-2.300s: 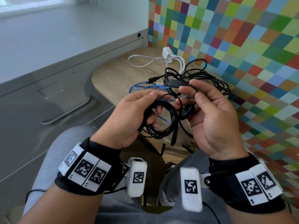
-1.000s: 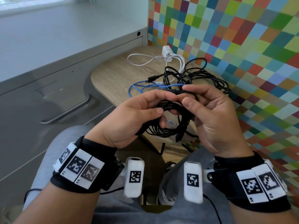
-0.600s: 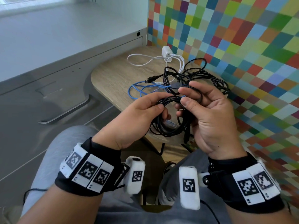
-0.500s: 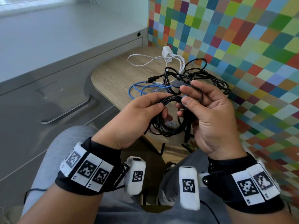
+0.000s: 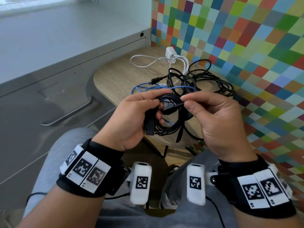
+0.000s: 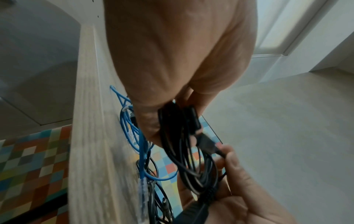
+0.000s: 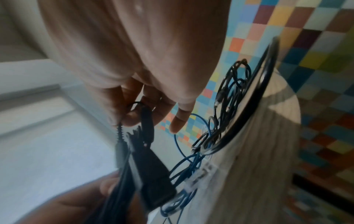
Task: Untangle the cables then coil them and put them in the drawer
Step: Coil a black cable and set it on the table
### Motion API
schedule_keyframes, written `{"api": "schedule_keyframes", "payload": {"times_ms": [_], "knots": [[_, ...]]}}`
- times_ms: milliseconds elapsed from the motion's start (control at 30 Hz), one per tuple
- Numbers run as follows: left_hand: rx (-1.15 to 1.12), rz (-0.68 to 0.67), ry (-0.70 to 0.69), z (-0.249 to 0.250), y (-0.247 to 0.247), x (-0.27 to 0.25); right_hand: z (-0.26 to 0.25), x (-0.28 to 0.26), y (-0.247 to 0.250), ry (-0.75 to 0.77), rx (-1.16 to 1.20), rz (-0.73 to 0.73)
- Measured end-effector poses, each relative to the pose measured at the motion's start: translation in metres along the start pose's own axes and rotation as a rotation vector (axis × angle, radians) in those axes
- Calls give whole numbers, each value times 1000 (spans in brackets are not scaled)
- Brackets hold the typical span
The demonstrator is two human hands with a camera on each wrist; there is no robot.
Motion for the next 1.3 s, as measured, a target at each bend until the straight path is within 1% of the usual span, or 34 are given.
{"api": "schedule_keyframes", "payload": {"times_ms": [33, 100, 233, 300, 367, 467, 600, 700, 800, 867, 900, 967, 1033, 1100, 1200, 1300], "knots": [[33, -5, -3, 0, 0, -1, 0, 0, 0, 11, -97, -9], [102, -11, -18, 1, 0, -2, 0, 1, 2, 21, -173, -9], [207, -8, -42, 4, -3, -5, 5, 3, 7, -1, -186, 9], [258, 4, -52, 4, -3, -6, 6, 3, 7, -45, -145, 9], [356, 39, -70, 5, -2, -7, 8, 4, 8, -90, -120, 9], [510, 87, -114, 8, 0, -8, 12, 4, 8, -162, -160, -19], [628, 106, -164, 12, -2, -11, 13, 1, 7, -221, -238, -69], [666, 44, -206, 15, -7, -13, 13, -1, 1, -233, -313, -122], [640, -13, -197, 13, -11, -14, 12, -3, -8, -211, -326, -178], [602, -26, -177, 11, -13, -15, 11, -4, -11, -187, -359, -167], [586, -30, -175, 10, -14, -14, 11, -4, -10, -172, -372, -138], [550, -29, -178, 8, -14, -12, 11, -4, -7, -158, -319, -47], [539, -6, -176, 7, -10, -8, 12, -4, -6, -166, -198, 43], [576, 16, -174, 6, -6, -6, 13, -5, -8, -178, -70, 107], [672, 17, -188, 7, -5, -5, 15, -5, -10, -228, 99, 139], [790, -46, -217, 7, -5, -6, 18, -4, -9, -323, 198, 116]]}}
Point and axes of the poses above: each hand's wrist, its own x-axis towards the middle knuckle, its own y-axis out of the back of the hand, z = x × y, the point moved 4 cm from there along x, towards the middle knuckle, and after that the axes turned 11 degrees about x, right-handed, at the moved point
